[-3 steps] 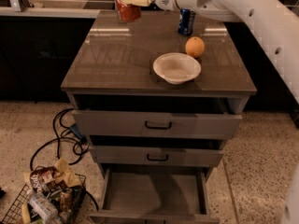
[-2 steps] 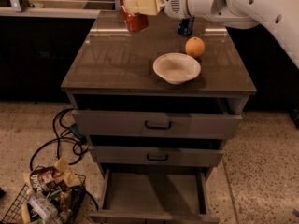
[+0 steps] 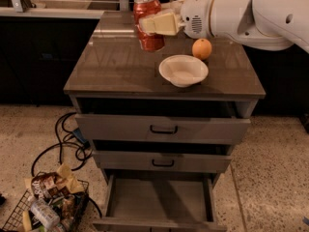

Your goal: Place coke can into bottom drawer

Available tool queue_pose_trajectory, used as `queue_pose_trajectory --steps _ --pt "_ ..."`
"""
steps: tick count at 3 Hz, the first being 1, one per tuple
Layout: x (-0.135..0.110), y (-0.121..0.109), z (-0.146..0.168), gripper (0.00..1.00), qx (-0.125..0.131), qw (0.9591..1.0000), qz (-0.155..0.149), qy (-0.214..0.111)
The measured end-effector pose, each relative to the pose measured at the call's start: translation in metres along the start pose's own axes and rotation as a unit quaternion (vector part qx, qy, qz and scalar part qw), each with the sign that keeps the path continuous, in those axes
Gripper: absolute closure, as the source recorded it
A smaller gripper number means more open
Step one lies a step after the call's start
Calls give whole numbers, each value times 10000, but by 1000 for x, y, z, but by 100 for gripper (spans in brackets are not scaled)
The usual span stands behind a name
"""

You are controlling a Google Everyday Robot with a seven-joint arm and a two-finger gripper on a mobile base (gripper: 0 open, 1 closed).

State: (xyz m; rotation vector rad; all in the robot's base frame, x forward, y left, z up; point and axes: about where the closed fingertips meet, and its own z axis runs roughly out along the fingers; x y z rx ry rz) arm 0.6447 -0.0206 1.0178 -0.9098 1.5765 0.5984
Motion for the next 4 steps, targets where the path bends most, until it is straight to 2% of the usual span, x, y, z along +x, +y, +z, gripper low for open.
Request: queue_pose_trajectory --steps 1,2,3,4 --pt "-1 3 -2 100 -92 10000 21 -28" --pt "13 18 -17 100 -288 9994 149 -125" --pt "53 49 -53 100 -416 9981 364 -258" --pt "89 72 -76 100 -452 9975 436 -313"
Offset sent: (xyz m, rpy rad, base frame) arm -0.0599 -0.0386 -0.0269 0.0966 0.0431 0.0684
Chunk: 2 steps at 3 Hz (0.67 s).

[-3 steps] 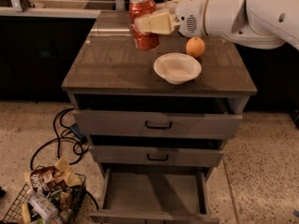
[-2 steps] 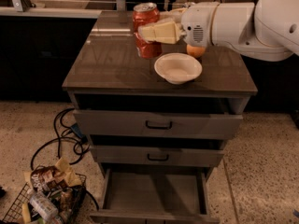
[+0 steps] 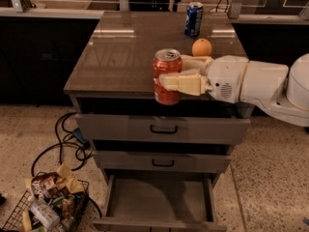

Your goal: Place coke can into bottom drawer

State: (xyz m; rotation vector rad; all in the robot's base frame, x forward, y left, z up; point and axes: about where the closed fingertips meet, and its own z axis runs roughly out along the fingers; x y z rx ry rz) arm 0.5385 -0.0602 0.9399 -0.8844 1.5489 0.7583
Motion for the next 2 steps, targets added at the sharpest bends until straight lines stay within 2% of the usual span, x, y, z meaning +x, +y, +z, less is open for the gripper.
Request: queue_pose_trajectory --steps 1,2 --pt "66 19 -34 100 147 9997 169 50" --pt "116 18 -57 100 366 9987 336 84"
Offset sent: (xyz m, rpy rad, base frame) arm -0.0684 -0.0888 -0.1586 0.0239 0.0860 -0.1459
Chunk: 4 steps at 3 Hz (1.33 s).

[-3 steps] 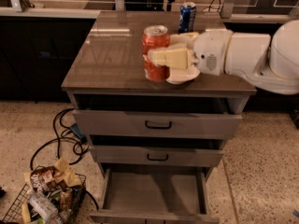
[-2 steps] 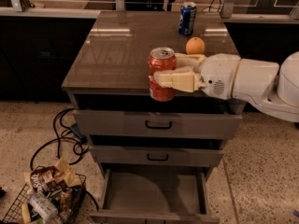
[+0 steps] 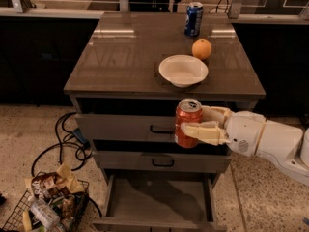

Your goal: Place coke can into bottom drawer

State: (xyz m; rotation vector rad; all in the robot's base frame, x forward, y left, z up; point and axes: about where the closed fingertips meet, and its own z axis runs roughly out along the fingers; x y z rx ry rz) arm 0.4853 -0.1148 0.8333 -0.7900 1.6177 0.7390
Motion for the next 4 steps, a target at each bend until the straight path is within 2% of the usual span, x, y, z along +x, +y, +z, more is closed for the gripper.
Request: queue_pose_trajectory --steps 1,2,3,4 --pt "4 -1 6 100 -12 10000 -15 60" --pt "51 0 14 100 19 9999 82 121" --pt "123 19 14 100 -99 9995 287 30" --pt "206 52 3 100 -396 9981 427 -189"
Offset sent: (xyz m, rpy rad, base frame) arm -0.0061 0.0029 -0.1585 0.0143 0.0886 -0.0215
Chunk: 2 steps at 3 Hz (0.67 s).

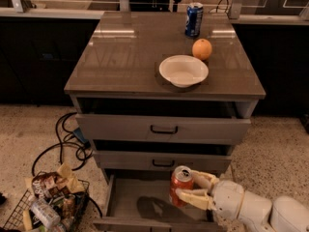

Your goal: Place coke can into bottom drawer

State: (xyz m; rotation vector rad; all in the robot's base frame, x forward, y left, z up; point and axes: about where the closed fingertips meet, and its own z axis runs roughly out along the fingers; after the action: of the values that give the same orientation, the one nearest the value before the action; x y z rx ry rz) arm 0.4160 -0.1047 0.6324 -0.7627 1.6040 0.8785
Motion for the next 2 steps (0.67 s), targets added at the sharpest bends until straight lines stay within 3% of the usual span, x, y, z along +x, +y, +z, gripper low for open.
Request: queue_pose_trajectory --steps 1,2 --pt "64 12 4 100 -393 9989 34 -237" --pt "64 13 4 100 -393 9989 34 -238"
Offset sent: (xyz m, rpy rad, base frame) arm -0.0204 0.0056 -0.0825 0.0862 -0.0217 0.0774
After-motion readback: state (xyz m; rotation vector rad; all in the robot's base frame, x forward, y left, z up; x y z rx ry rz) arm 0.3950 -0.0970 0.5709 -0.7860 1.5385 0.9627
